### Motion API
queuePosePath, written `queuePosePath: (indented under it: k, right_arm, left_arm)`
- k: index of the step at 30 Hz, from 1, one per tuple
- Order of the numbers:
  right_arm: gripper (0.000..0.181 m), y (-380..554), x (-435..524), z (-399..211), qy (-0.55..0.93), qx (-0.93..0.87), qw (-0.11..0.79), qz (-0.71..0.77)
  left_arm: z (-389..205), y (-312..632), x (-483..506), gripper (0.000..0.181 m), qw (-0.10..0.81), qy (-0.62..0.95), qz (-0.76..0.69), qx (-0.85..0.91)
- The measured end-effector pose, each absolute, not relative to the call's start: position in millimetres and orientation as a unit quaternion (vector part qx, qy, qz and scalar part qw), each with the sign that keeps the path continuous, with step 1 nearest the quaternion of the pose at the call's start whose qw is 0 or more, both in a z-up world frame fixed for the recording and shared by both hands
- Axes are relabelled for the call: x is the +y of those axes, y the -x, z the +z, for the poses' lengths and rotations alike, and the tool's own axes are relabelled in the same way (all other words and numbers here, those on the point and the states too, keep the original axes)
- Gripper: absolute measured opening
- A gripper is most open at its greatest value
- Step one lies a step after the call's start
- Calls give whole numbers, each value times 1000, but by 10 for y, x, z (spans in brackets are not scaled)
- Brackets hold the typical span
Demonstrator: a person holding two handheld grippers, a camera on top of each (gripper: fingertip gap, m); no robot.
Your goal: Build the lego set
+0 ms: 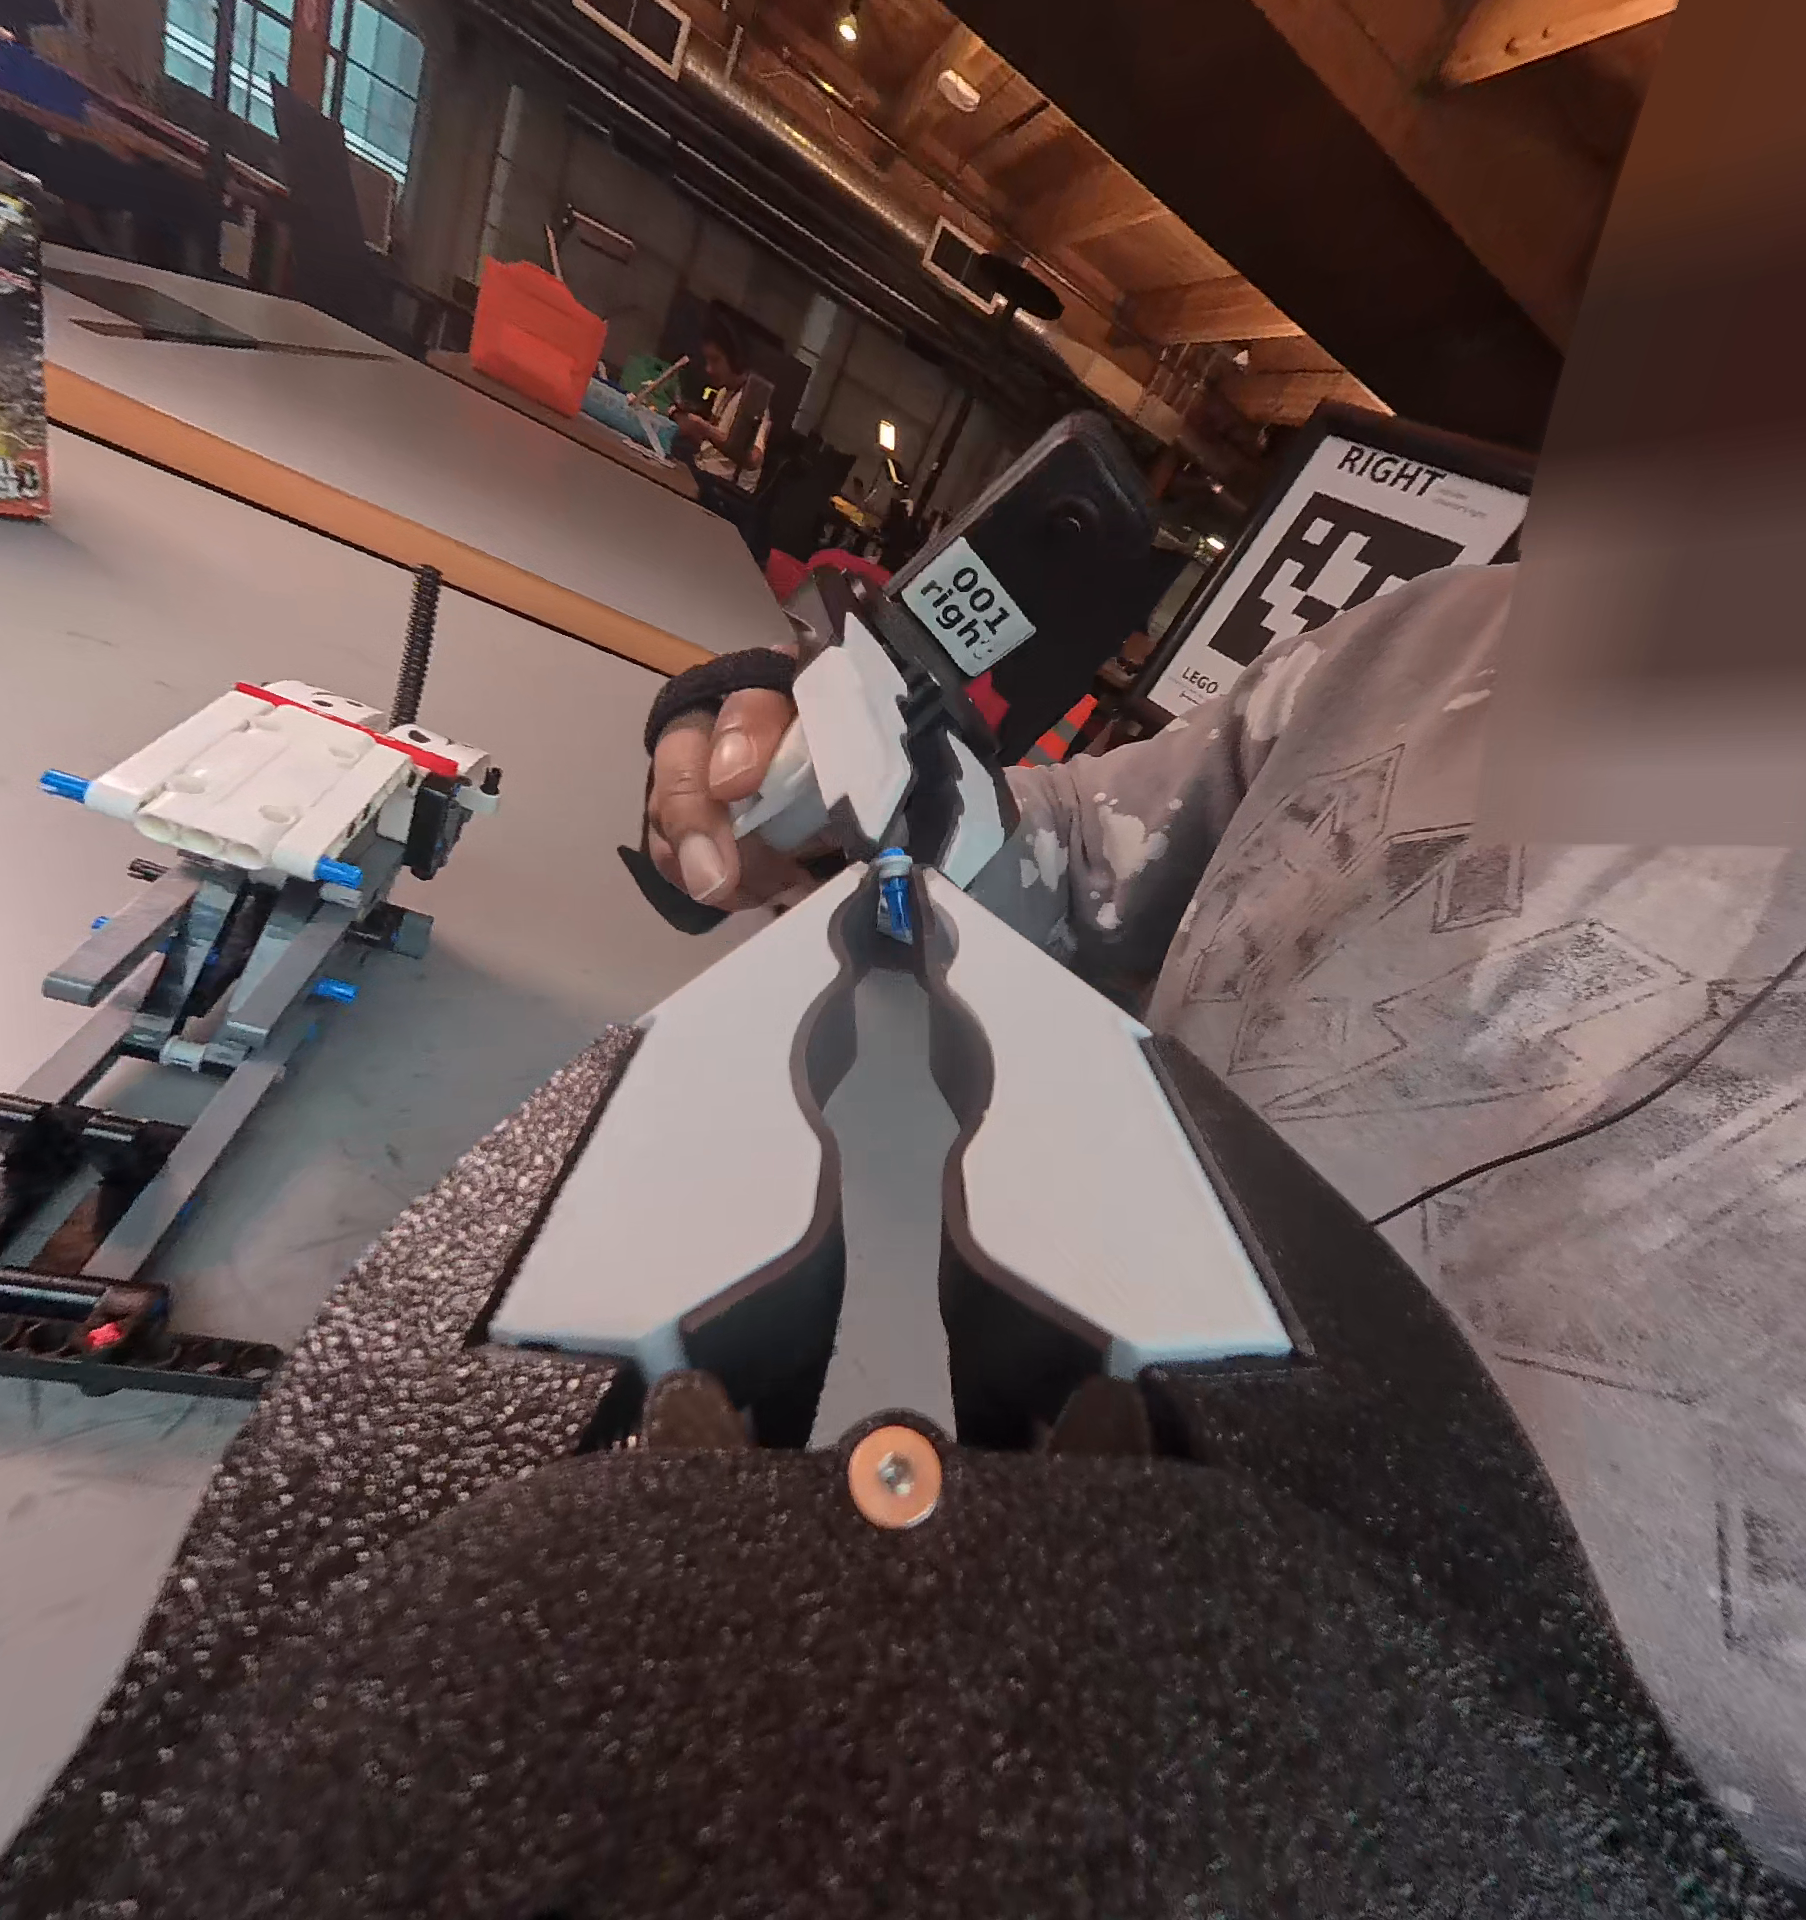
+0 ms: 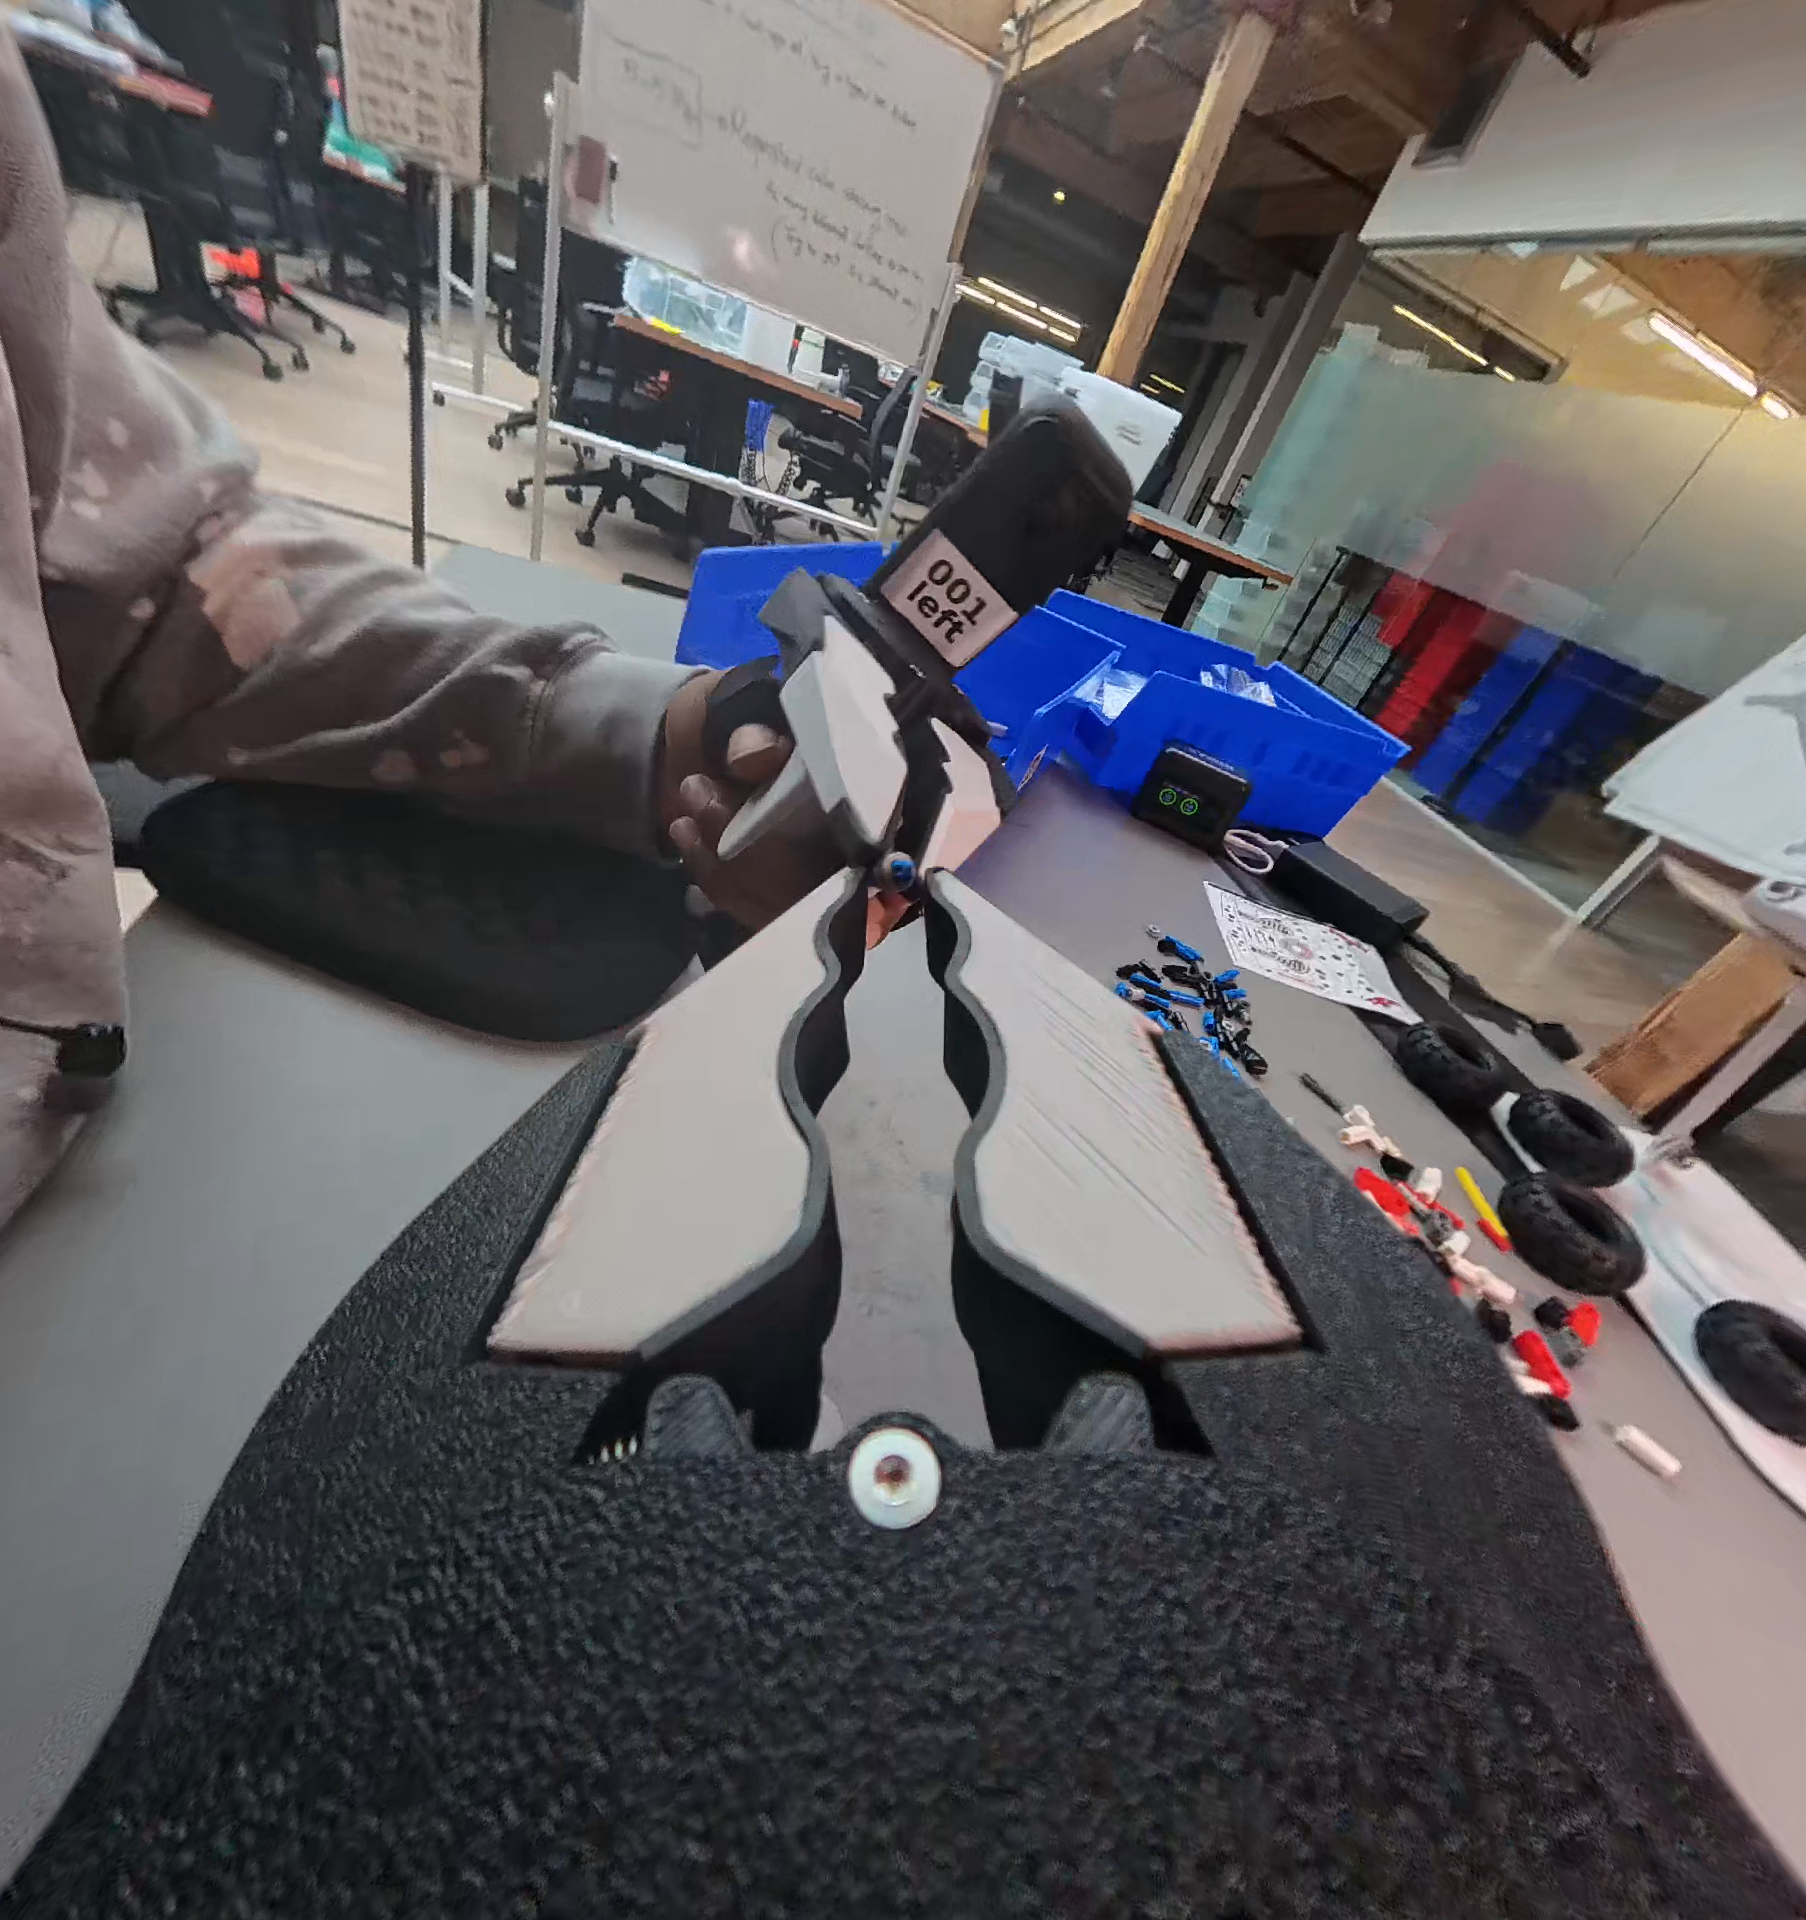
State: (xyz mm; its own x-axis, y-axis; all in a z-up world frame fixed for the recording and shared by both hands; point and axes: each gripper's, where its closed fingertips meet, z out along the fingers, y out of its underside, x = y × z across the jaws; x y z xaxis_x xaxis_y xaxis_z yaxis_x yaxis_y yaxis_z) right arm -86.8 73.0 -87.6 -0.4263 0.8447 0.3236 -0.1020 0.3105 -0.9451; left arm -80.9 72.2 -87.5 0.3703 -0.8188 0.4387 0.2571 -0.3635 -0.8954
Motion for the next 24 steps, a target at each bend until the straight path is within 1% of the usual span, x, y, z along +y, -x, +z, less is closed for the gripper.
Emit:
queuePosePath:
  k: [4,8,10,13,17,20,24]
  right_arm:
    - [13,847,665,-946,212,-713,516,425]
    - [16,841,639,-963,184,-725,542,384]
    - [10,830,620,-1005,169,-737,543,366]
    - [8,827,619,-1005,163,-737,549,359]
    - [8,864,748,-947,187,-712,572,362]
    - [7,886,784,-911,191,-702,586,356]
    - [7,897,758,-912,187,-701,591,353]
  left_arm:
    - [-899,776,677,4,484,640,-559,209]
    - [-978,716,656,4,454,651,-570,212]
    - [-991,712,650,4,447,653,-574,212]
    - [-991,724,656,4,440,650,-585,203]
    - [-956,878,770,9,462,648,-584,159]
    - [-957,859,765,10,463,650,-579,163]
    - [-959,801,744,4,459,650,-581,173]
